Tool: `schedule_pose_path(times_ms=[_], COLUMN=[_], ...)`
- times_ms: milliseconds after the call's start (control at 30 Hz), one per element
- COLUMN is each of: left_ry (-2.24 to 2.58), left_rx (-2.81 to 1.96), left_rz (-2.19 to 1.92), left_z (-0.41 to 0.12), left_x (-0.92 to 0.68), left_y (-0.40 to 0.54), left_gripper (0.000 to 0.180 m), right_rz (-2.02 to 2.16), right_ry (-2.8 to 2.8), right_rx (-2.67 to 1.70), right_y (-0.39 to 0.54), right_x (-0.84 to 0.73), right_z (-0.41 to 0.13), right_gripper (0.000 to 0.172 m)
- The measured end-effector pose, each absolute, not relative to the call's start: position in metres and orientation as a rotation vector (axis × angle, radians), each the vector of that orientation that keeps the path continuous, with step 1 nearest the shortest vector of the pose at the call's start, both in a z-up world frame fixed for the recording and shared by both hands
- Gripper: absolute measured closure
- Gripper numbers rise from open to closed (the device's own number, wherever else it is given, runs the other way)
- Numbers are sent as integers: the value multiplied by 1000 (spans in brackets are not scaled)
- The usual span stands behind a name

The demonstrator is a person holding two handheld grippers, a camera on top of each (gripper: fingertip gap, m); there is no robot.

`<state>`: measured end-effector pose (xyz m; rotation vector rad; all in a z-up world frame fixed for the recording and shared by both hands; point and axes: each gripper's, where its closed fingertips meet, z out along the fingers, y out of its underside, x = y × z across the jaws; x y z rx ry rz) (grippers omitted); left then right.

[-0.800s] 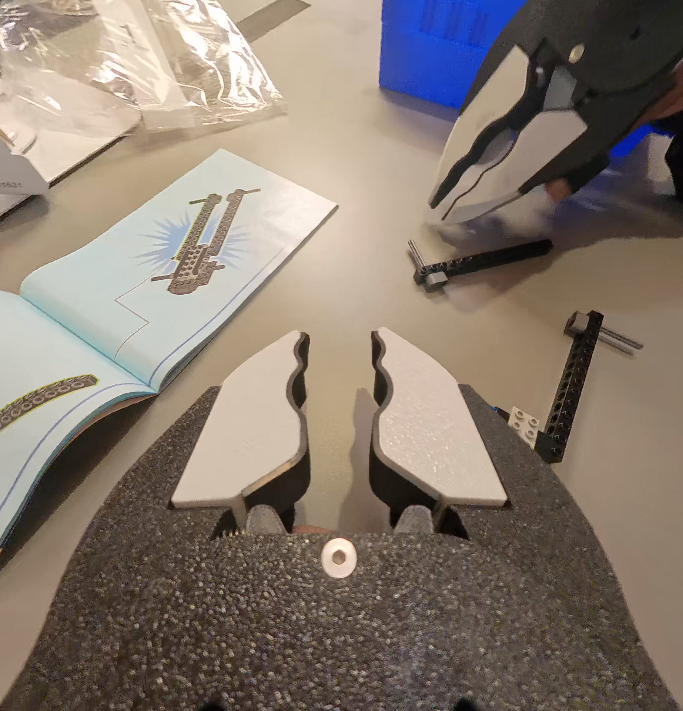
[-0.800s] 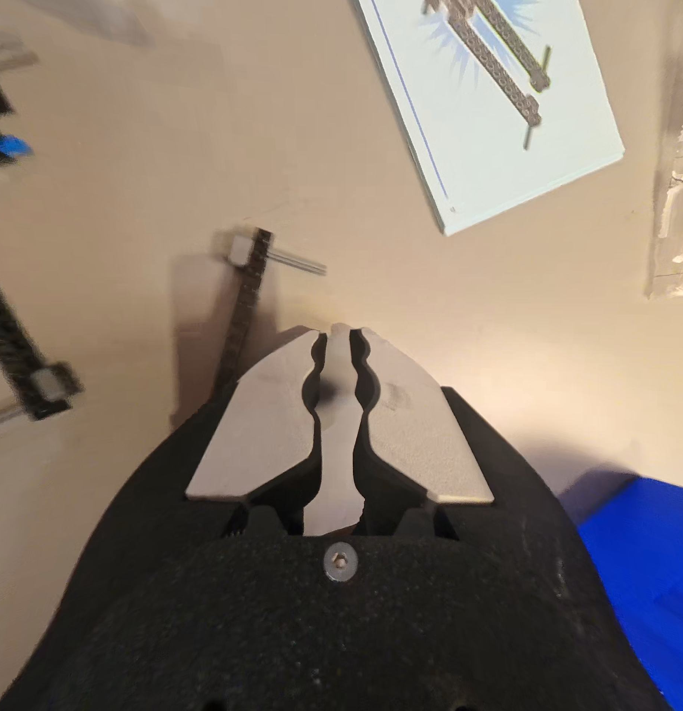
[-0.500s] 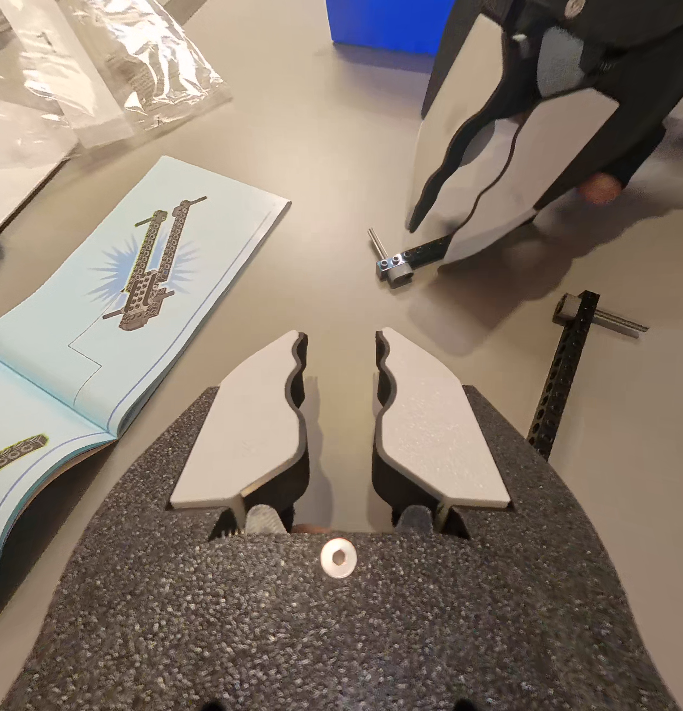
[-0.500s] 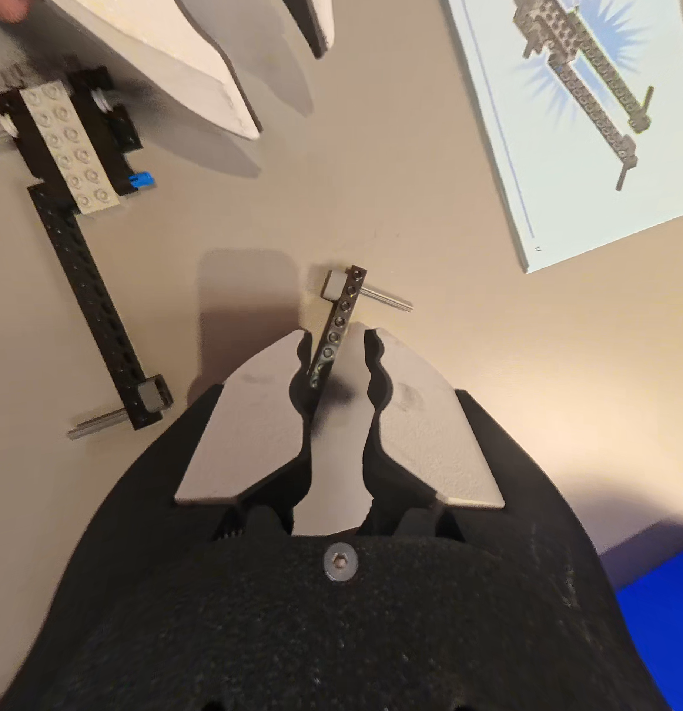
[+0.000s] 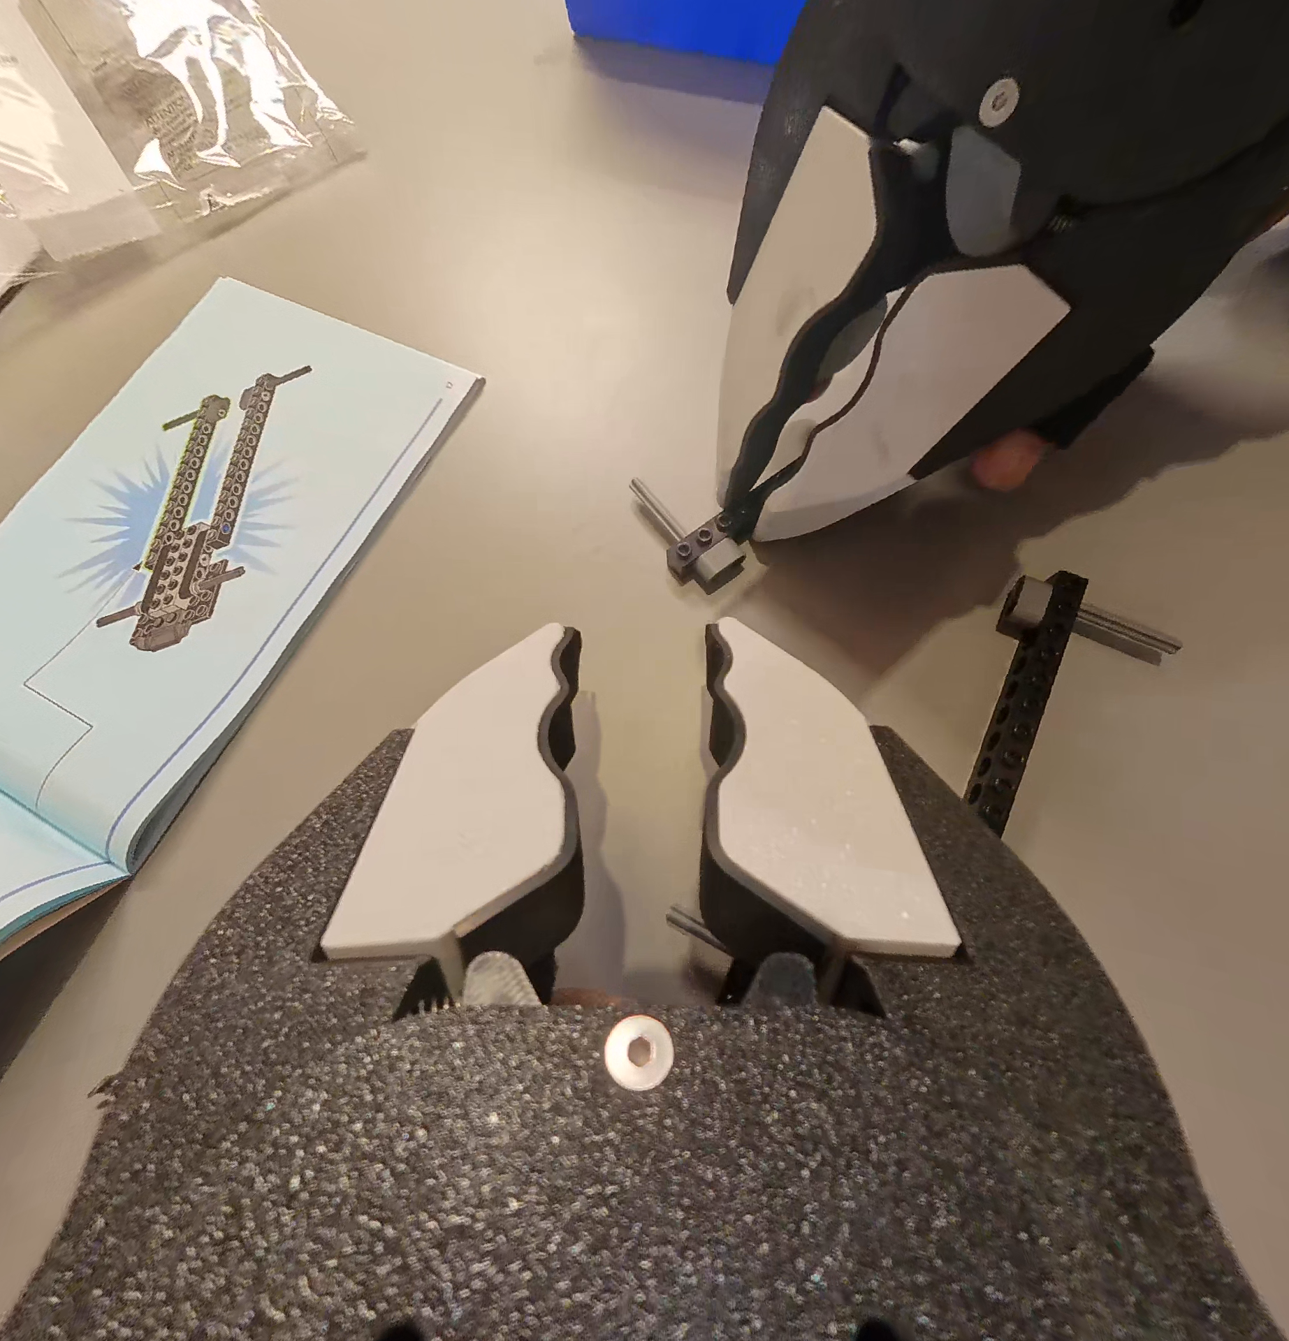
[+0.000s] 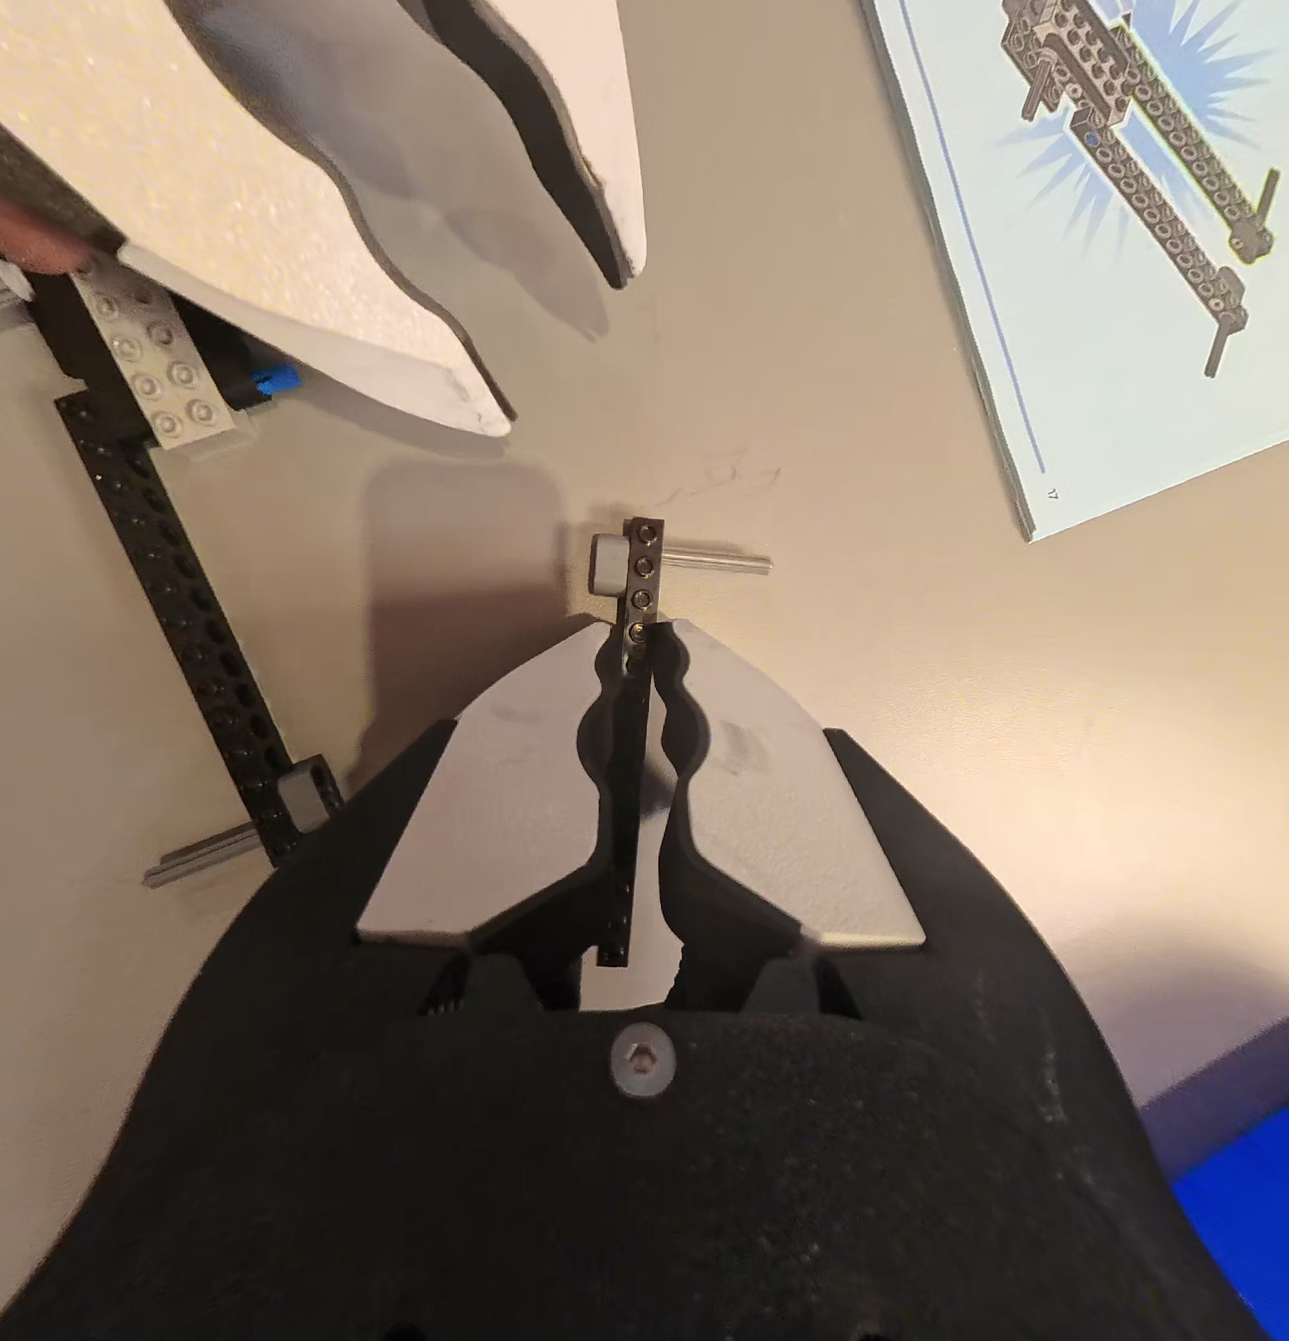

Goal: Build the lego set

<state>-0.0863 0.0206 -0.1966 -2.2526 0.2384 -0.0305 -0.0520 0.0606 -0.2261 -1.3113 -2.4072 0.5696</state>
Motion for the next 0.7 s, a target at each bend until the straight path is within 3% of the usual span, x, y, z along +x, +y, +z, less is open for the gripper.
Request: schedule_pose_path(times_ms=[533, 700], left_ry=[-147, -120], left_rx=[-1932, -1911], left_rz=[-718, -720], left_z=[-149, -147], left_x=[-83, -77], left_y=[22, 25], left_gripper=[151, 165], right_rz=[785, 801], right_ry=[-2050, -2001], right_rx=[-940, -897], right_y=[40, 34], right_x=[-85, -84], right_z=[-160, -151], right_gripper=[164, 164])
